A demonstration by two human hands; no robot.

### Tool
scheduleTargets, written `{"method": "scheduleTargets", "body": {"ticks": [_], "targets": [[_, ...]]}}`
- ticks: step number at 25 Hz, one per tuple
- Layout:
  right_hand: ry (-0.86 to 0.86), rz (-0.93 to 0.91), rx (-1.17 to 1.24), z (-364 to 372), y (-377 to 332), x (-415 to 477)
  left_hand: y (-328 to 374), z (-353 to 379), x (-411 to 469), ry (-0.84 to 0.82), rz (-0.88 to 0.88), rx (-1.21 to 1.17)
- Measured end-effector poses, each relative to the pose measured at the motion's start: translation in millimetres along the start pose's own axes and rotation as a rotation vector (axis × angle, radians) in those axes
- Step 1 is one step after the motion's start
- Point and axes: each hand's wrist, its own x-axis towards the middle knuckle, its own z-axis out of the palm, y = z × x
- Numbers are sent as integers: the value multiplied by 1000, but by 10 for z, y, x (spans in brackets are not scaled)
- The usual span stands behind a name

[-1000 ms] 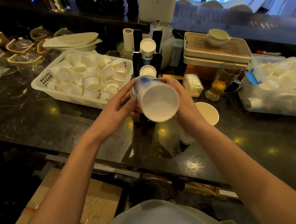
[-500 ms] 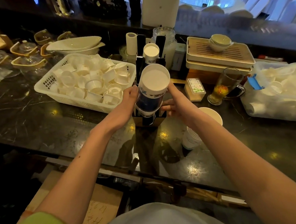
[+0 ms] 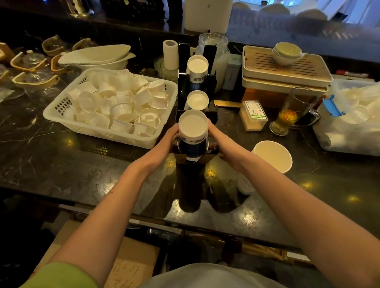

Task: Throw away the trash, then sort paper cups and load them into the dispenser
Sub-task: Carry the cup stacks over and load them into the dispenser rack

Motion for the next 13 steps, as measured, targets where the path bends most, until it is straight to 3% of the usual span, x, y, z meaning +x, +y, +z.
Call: {"method": "scheduleTargets", "body": {"ticks": [4, 7, 13], "targets": [[0, 82, 66, -5, 186, 202, -60, 21, 5, -90, -124, 61], [35, 70, 35, -46, 250, 207, -48, 69, 2, -29, -125, 84], [36, -337, -198, -39, 246, 32, -186, 116, -76, 127, 133, 215]]}}
